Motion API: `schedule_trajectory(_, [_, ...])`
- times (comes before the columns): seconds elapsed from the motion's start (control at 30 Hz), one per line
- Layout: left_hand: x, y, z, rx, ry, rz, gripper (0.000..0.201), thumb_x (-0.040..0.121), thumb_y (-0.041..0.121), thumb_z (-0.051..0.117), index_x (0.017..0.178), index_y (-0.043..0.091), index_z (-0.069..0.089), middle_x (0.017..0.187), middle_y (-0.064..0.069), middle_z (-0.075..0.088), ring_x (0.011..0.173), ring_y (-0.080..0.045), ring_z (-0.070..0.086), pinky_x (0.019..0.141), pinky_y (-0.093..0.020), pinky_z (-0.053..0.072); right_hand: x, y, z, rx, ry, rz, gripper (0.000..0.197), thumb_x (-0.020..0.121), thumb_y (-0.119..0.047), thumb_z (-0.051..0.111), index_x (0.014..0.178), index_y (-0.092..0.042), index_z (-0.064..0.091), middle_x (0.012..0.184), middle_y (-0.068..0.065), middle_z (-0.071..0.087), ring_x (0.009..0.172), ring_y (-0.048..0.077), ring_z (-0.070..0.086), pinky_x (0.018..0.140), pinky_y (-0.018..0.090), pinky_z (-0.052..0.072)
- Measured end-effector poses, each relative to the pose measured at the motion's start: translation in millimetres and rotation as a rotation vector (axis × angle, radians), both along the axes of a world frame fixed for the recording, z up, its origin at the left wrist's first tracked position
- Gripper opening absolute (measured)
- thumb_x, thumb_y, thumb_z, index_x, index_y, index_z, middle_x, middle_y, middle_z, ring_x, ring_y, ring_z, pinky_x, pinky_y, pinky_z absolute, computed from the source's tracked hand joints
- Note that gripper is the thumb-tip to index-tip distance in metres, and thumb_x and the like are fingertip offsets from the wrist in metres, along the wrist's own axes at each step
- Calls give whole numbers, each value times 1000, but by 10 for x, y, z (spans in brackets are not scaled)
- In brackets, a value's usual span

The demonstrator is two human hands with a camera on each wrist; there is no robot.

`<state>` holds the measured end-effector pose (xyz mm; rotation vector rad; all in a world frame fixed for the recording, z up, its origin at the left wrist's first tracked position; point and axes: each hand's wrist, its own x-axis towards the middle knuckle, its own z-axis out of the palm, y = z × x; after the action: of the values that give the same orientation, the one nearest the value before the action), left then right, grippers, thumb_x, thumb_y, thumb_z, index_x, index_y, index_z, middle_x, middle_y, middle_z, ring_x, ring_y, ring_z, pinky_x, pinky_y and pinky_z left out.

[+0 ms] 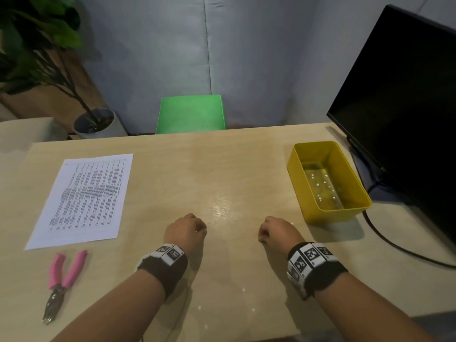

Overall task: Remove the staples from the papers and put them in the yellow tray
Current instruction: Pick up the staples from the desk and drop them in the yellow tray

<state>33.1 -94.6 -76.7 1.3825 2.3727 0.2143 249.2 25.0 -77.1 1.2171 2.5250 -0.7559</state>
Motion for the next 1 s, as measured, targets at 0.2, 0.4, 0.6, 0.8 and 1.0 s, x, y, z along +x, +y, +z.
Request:
schedule_trajectory(0.2, [-17,115,14,-57,75,-112,21,91,31,50,100,24,67,108,3,58,100,-19,58,77,-30,45,59,-15,-83,-69,36,-37,17,89,-9,48,96,-8,63,102,4,53,91,20,56,84,34,49])
schedule_trajectory(0.4, [-5,173,-64,-154,113,-176,20,94,22,41,105,17,57,112,-4,55,105,-22,51,85,-34,42,122,30,-62,-123,59,-104,12,82,-6,52,91,-15,53,96,1,52,86,19,55,82,35,50])
schedule_trajectory(0.6, [-12,158,-96,-48,50,-132,23,95,25,37,105,15,56,110,-4,56,102,-23,52,83,-33,38,198,151,-19,-125,150,-196,13,88,-9,47,88,-13,59,94,1,58,85,18,55,77,28,45])
schedule_trajectory(0.8, [11,216,-71,57,-7,-133,20,94,24,40,100,15,57,106,-3,57,97,-22,53,79,-32,40,170,58,13,-48,77,-5,11,84,-29,65,93,-23,66,98,-4,56,89,14,56,81,31,51])
schedule_trajectory(1.0, [91,277,-54,81,-14,-155,21,94,23,41,102,13,58,108,-4,57,99,-24,53,79,-33,40,115,45,49,28,52,59,17,87,-29,61,97,-21,72,102,-3,56,91,16,56,76,26,46])
